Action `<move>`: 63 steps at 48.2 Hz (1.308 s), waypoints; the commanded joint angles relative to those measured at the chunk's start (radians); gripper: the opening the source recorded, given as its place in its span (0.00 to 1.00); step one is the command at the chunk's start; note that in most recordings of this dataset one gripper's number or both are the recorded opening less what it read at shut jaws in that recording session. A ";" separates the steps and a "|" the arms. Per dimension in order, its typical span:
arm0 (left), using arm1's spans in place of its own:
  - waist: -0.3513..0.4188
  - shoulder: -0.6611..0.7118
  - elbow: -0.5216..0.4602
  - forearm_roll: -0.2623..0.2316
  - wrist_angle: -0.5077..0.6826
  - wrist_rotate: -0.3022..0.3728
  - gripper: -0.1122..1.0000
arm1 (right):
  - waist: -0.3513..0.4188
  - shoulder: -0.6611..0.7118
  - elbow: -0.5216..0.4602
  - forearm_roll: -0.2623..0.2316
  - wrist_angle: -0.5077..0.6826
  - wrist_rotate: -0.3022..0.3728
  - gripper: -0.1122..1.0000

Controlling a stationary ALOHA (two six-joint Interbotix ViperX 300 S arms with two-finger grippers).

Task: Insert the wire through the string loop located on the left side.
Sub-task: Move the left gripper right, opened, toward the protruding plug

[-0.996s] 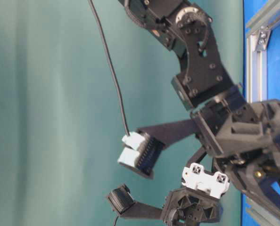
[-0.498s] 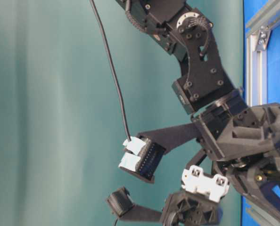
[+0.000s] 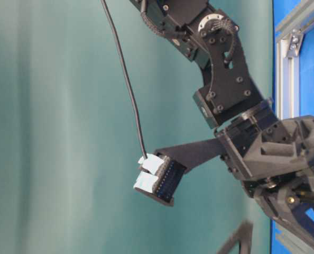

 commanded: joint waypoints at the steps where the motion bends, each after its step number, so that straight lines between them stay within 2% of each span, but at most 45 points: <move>1: 0.002 -0.092 0.055 0.003 -0.005 0.002 0.10 | -0.002 -0.021 -0.015 0.000 -0.003 -0.002 0.10; 11: 0.008 -0.239 0.153 0.002 0.028 -0.002 0.10 | -0.002 -0.021 -0.015 -0.002 -0.003 0.000 0.10; 25: -0.017 -0.295 0.170 0.003 0.114 -0.006 0.10 | -0.002 -0.021 -0.015 0.000 -0.003 0.000 0.10; 32: -0.097 -0.299 0.169 0.003 0.114 -0.005 0.10 | -0.002 -0.020 -0.014 -0.002 -0.003 0.000 0.10; 44: -0.336 -0.308 0.169 0.003 0.115 -0.005 0.10 | -0.002 -0.021 -0.015 0.000 -0.005 0.000 0.10; 50: -0.425 -0.308 0.164 0.003 0.115 -0.003 0.10 | -0.002 -0.020 -0.014 0.000 -0.003 0.000 0.10; 56: -0.463 -0.302 0.163 0.003 0.117 -0.002 0.10 | -0.002 -0.021 -0.014 0.000 -0.003 0.000 0.10; 63: -0.463 -0.298 0.158 0.003 0.118 0.005 0.10 | -0.002 -0.021 -0.014 0.000 -0.005 0.000 0.10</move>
